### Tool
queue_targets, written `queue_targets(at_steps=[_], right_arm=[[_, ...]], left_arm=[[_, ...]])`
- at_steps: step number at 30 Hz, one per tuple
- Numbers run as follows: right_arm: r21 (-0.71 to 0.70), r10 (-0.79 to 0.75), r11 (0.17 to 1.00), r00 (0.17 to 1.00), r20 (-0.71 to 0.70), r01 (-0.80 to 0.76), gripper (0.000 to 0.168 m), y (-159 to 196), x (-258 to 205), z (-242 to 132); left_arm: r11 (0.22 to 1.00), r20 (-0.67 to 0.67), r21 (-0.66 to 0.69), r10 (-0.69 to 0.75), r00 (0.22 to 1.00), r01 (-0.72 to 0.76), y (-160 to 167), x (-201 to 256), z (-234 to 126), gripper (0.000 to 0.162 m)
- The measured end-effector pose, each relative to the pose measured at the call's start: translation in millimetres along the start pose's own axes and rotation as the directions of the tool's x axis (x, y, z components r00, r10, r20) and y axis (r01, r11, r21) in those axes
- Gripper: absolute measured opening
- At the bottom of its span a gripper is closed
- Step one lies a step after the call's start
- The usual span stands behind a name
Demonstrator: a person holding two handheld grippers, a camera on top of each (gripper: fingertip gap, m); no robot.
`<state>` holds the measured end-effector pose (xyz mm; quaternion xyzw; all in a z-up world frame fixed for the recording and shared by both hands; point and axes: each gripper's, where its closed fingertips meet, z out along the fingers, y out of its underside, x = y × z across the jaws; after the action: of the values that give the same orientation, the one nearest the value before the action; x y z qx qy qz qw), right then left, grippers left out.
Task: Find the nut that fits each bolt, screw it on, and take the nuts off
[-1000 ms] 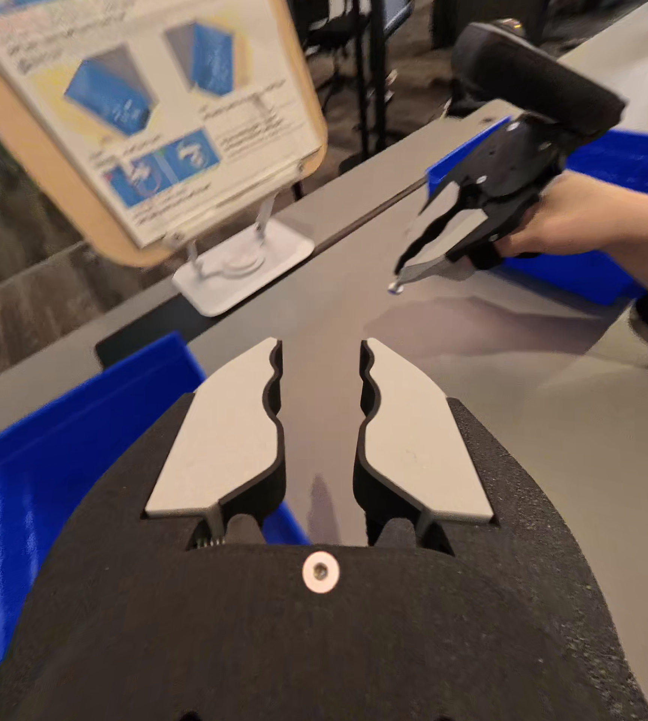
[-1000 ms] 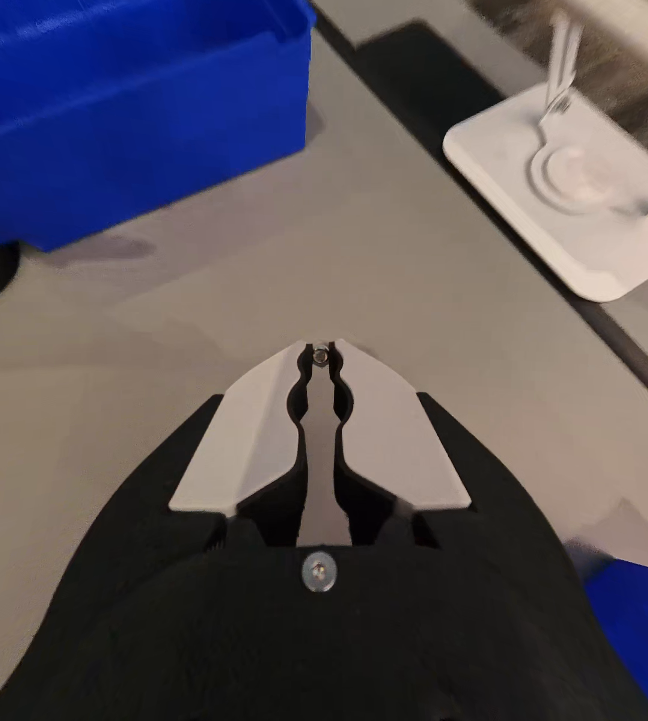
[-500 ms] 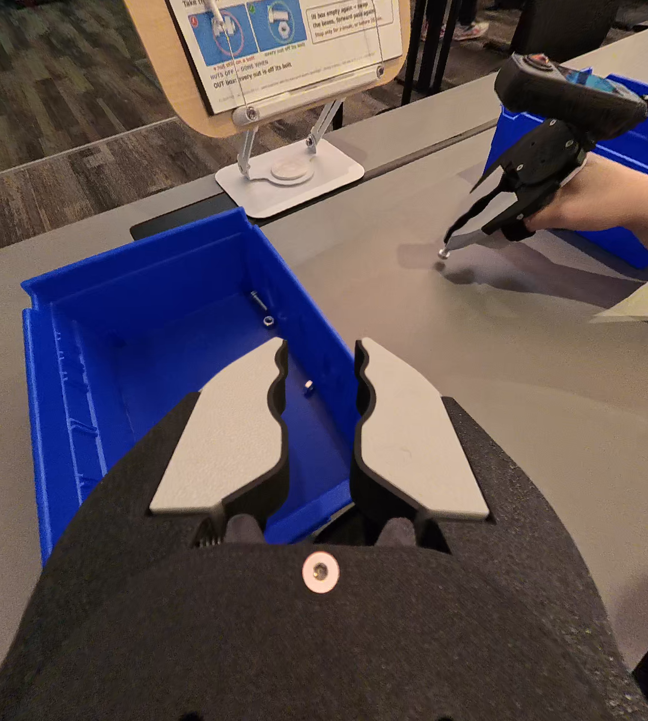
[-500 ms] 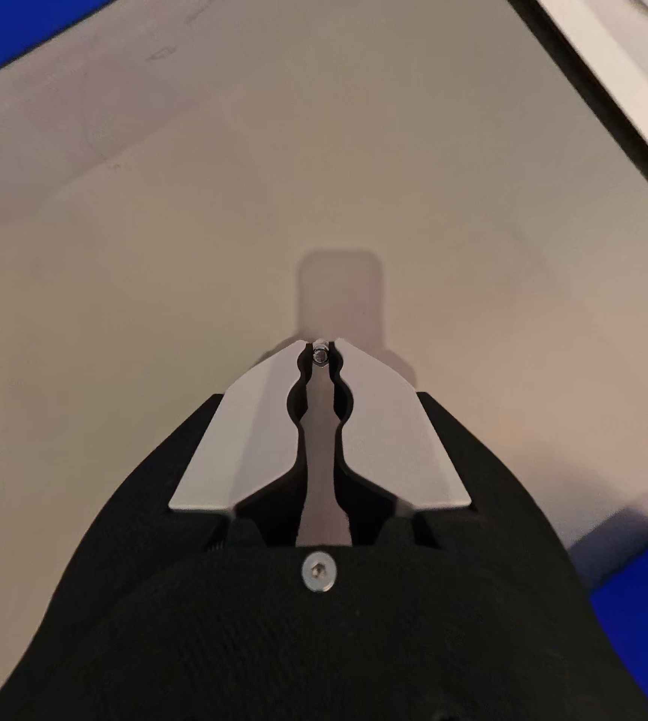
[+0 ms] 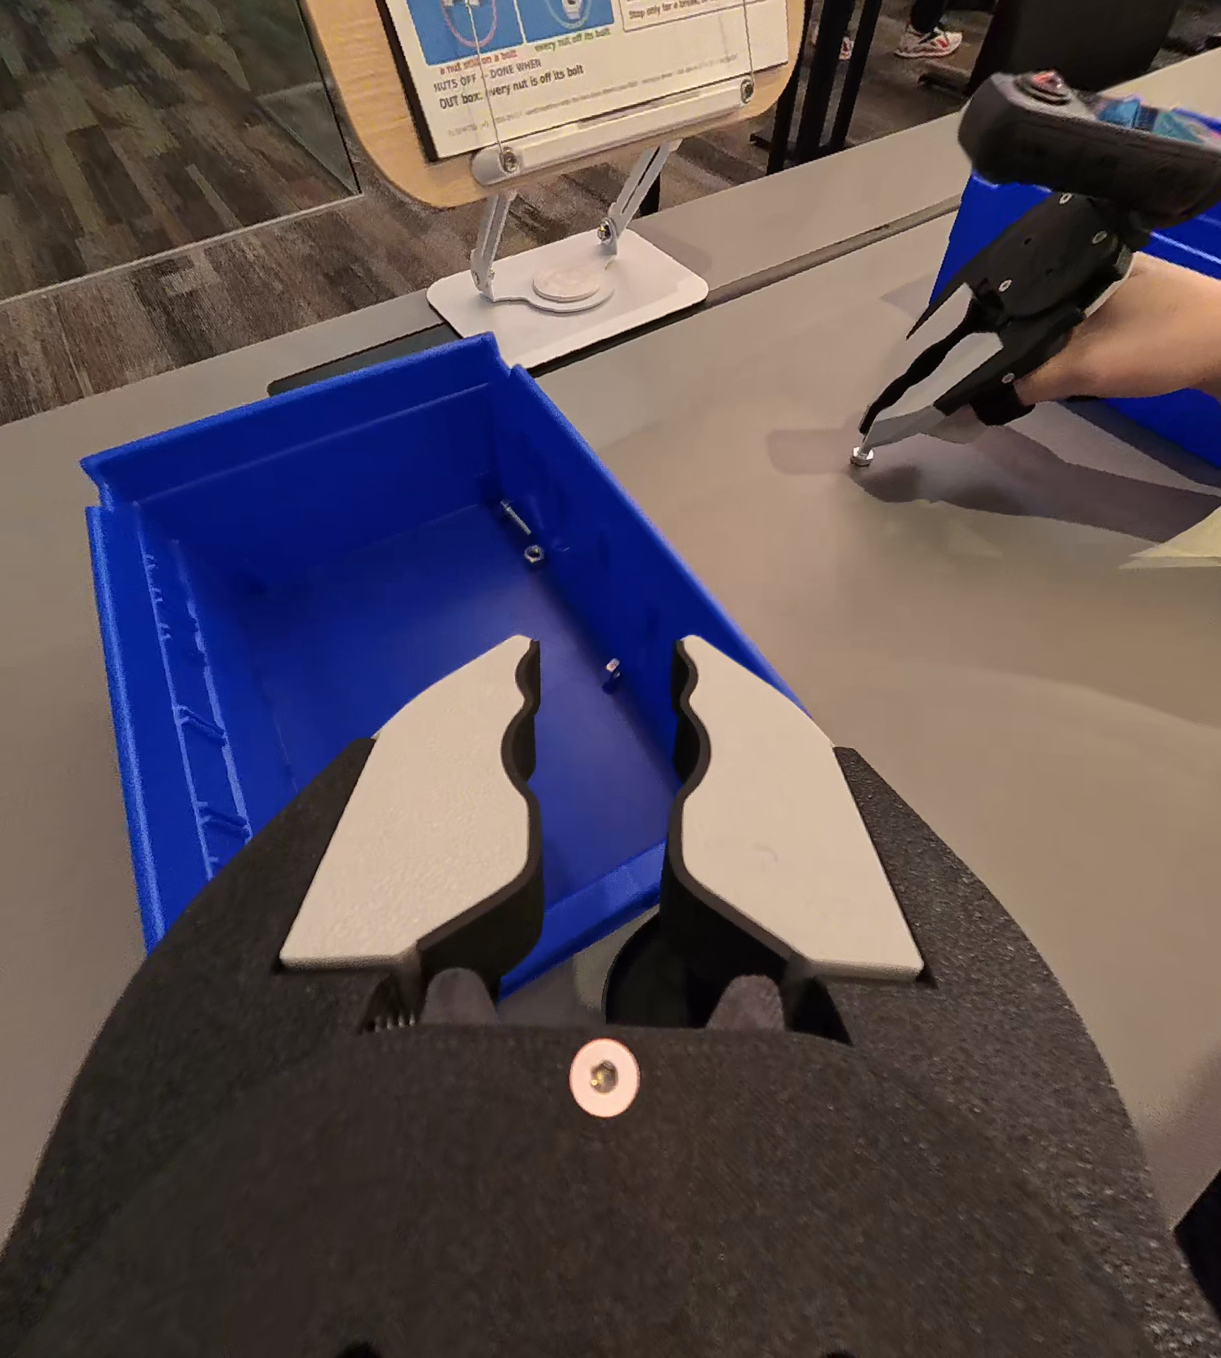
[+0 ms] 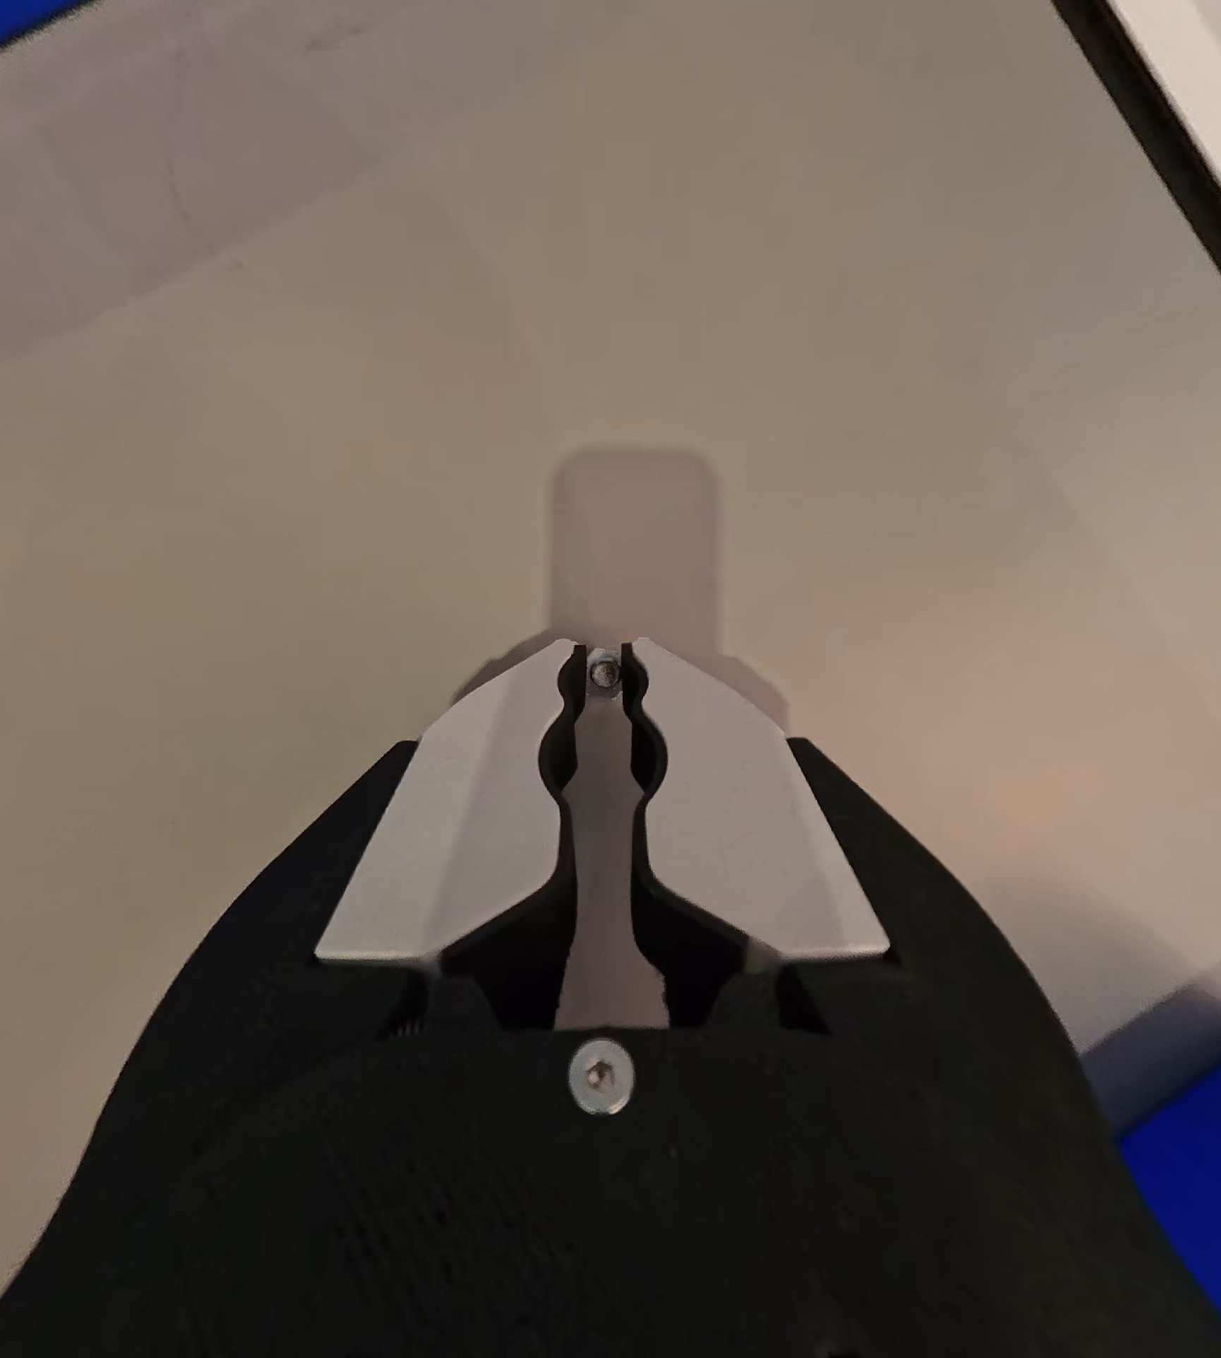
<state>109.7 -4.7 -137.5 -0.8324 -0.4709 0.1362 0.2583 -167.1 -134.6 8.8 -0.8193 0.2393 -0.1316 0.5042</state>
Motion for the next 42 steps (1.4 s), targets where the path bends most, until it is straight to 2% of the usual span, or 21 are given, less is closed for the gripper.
queue_targets(at_steps=[3, 7, 12, 15, 20, 25, 31, 37, 42], right_arm=[[0.052, -0.022, 0.998, 1.000, -0.022, 0.023, 0.024, -12.0, -1.6, -9.0], [0.169, -0.090, 0.981, 0.995, -0.035, 0.095, 0.024, -37.4, -13.8, -35.8], [0.317, -0.133, 0.940, 0.991, -0.003, 0.127, 0.024, -65.5, -36.0, -68.8], [0.358, -0.136, 0.927, 0.990, 0.036, 0.114, 0.024, -73.0, -42.7, -76.9], [0.370, -0.121, 0.925, 0.990, 0.069, 0.087, 0.024, -75.0, -41.0, -76.9], [0.375, -0.102, 0.924, 0.992, 0.074, 0.067, 0.024, -73.2, -34.8, -75.4], [0.376, -0.092, 0.925, 0.992, 0.086, 0.053, 0.024, -67.8, -30.5, -76.9], [0.377, -0.086, 0.925, 0.991, 0.101, 0.042, 0.024, -66.8, -26.4, -75.7], [0.367, -0.088, 0.929, 0.990, 0.113, 0.041, 0.024, -65.5, -27.1, -72.6]], left_arm=[[1.000, -0.006, -0.004, -0.010, 1.000, 0.010, 6.1, -3.7, -2.7, 0.036], [1.000, -0.032, -0.002, -0.005, 0.999, 0.005, 11.0, -6.3, -1.3, 0.036], [0.994, -0.103, -0.104, 0.016, 0.995, -0.027, 24.5, -6.9, 20.3, 0.034], [0.974, -0.162, -0.187, 0.096, 0.982, -0.126, 36.5, -5.1, 36.9, 0.030], [0.900, -0.327, -0.214, 0.301, 0.896, -0.380, 46.3, 6.1, 63.3, 0.022], [0.795, -0.385, -0.288, 0.414, 0.825, -0.534, 60.6, -2.2, 91.8, 0.021], [0.792, -0.466, -0.309, 0.356, 0.810, -0.526, 78.8, 3.0, 114.7, 0.021], [0.753, -0.513, -0.304, 0.386, 0.767, -0.583, 91.1, 7.5, 125.2, 0.022], [0.744, -0.519, -0.323, 0.378, 0.767, -0.585, 97.0, -0.3, 131.0, 0.020]])
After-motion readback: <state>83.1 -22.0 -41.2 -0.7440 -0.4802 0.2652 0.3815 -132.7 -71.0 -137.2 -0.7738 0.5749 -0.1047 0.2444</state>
